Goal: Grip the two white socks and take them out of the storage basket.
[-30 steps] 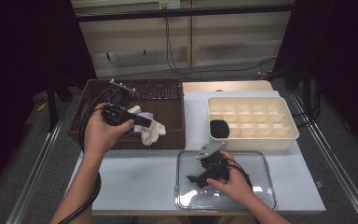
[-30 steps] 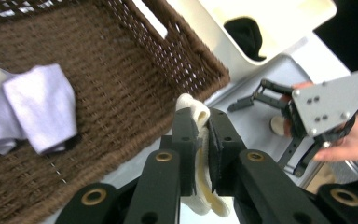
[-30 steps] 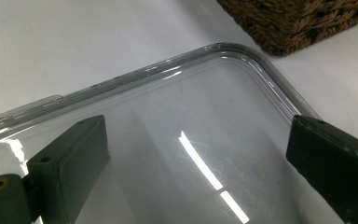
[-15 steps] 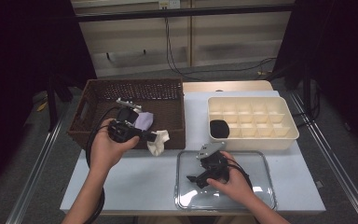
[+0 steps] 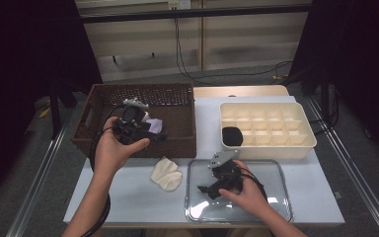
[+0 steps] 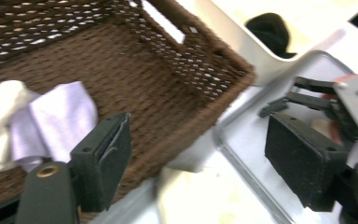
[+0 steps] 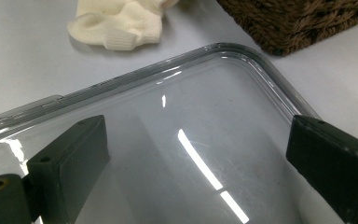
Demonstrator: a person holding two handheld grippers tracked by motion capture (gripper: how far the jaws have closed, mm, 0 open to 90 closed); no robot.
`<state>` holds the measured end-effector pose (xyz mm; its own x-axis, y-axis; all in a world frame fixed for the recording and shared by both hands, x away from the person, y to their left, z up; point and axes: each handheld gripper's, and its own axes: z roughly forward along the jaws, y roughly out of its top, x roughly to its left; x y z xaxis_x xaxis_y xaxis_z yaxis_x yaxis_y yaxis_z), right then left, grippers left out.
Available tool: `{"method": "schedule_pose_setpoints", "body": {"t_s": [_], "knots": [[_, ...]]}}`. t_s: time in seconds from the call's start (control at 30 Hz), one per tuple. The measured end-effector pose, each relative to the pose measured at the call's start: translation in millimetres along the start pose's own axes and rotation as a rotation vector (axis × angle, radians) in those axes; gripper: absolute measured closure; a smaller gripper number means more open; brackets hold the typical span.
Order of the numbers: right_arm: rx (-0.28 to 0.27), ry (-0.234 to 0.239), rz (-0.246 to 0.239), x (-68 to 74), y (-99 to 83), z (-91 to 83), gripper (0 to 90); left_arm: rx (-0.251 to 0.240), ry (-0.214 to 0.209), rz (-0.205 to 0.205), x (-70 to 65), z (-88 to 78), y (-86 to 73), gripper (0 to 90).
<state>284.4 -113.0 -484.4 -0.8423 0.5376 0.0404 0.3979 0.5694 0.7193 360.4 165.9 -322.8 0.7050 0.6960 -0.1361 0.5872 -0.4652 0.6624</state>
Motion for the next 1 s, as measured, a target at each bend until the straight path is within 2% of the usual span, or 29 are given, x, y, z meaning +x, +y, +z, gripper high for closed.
{"method": "schedule_pose_setpoints", "body": {"t_s": [0.03,0.2,0.23,0.3,0.33,0.6,0.63,0.87,1.0], "knots": [[0.000,0.000,0.000,0.0,0.0,0.0,5.1,0.008,0.009,0.006,3.4,0.4,0.9,21.1],[0.000,0.000,0.000,0.0,0.0,0.0,5.1,0.006,0.049,-0.024,18.0,3.8,5.5,19.7],[0.000,0.000,0.000,0.0,0.0,0.0,5.1,0.011,0.056,-0.015,21.7,3.9,6.7,19.3],[0.000,0.000,0.001,0.0,0.0,0.0,5.1,0.007,0.064,-0.036,27.1,5.5,8.6,18.5],[0.000,0.000,0.001,0.0,0.0,0.0,5.1,0.014,0.064,-0.032,30.6,5.9,9.7,18.5],[0.000,0.000,0.000,0.0,0.0,0.0,5.1,0.037,0.117,-0.046,54.1,21.8,12.9,19.1],[0.002,0.000,0.003,0.3,0.0,-0.1,5.1,0.047,0.118,-0.052,57.2,23.5,13.0,19.2],[0.002,0.000,0.004,0.4,0.0,-0.1,5.1,0.034,0.130,-0.111,79.0,35.3,13.1,21.0],[0.002,0.000,0.005,0.4,0.0,-0.1,5.1,0.042,0.147,-0.120,90.5,40.4,14.5,22.5]]}}
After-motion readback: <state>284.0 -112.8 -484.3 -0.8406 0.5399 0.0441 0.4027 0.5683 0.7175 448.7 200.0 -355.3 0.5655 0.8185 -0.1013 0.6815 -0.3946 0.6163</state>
